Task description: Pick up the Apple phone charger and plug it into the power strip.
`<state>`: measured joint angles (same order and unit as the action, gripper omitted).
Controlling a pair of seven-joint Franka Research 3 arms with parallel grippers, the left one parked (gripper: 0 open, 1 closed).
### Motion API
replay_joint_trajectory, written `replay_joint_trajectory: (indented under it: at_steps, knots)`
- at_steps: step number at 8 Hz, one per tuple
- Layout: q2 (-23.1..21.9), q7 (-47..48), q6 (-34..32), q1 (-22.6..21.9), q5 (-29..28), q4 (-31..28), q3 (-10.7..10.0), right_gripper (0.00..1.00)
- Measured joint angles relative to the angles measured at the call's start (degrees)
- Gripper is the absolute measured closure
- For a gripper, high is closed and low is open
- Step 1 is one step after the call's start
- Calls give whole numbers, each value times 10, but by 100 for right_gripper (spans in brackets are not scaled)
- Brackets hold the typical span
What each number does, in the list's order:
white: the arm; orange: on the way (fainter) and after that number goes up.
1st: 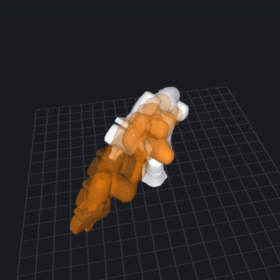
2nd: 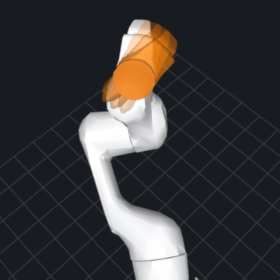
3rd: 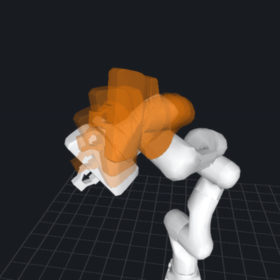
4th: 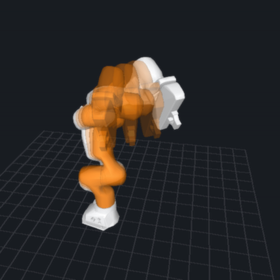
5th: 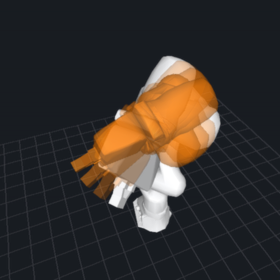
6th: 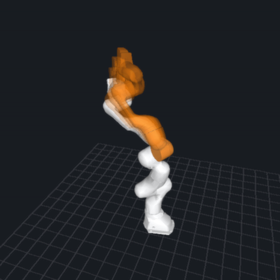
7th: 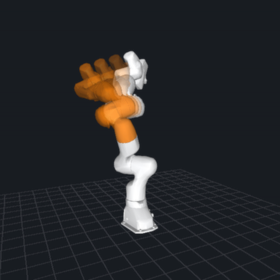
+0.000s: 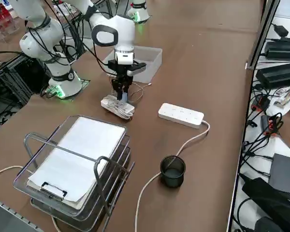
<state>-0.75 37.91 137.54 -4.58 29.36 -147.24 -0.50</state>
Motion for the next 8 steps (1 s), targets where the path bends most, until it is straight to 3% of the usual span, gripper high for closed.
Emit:
replay_joint_trajectory:
  at_steps: [2,4,6,8]
  knots:
    - [-12,-7,-10,-1,-1,5,2,63]
    - [-14,-47,-24,-4,-51,56,3,63]
    - [9,-103,-71,-11,-133,143,5,63]
    - [70,-119,-129,-24,-186,257,7,63]
